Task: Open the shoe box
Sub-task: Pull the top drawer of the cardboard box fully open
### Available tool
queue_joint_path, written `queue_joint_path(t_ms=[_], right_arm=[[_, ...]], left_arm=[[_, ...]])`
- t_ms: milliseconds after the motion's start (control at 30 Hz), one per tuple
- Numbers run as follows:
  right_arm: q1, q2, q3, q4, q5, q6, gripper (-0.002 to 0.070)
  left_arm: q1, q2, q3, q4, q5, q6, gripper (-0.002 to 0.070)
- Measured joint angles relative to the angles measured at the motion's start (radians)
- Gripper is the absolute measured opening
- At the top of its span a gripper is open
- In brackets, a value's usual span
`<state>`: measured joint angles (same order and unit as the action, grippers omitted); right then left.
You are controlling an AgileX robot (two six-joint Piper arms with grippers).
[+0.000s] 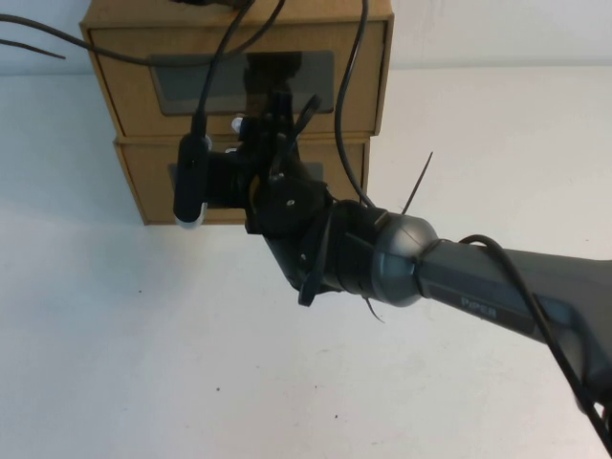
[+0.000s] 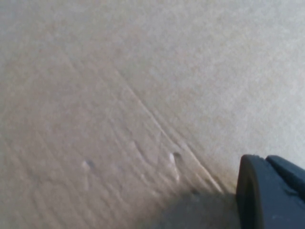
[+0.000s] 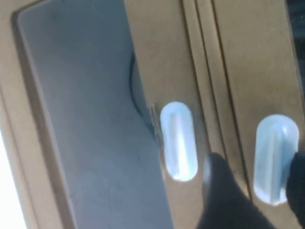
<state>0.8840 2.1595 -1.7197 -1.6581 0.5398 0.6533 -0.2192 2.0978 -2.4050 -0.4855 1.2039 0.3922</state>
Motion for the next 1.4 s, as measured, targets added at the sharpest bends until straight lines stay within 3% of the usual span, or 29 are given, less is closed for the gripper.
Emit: queue_joint_path(t_ms=[500, 967, 1400], right_arm=[[-0.021, 0.015, -0.032, -0.004, -0.044, 0.0, 0.0264], [-0.03, 0.015, -0.035, -0.019, -0.052, -0.002, 0.0019], [-0.025, 0.013, -0.035, -0.021, -0.041, -0.044, 0.0009]], left_arm=[[0.0, 0.0, 0.0, 0.0, 0.0, 0.004, -0.0005], [0.0, 0.002, 0.0, 0.002, 0.0, 0.004, -0.0005], [0.0, 0.002, 0.0, 0.0, 0.0, 0.004, -0.0005]])
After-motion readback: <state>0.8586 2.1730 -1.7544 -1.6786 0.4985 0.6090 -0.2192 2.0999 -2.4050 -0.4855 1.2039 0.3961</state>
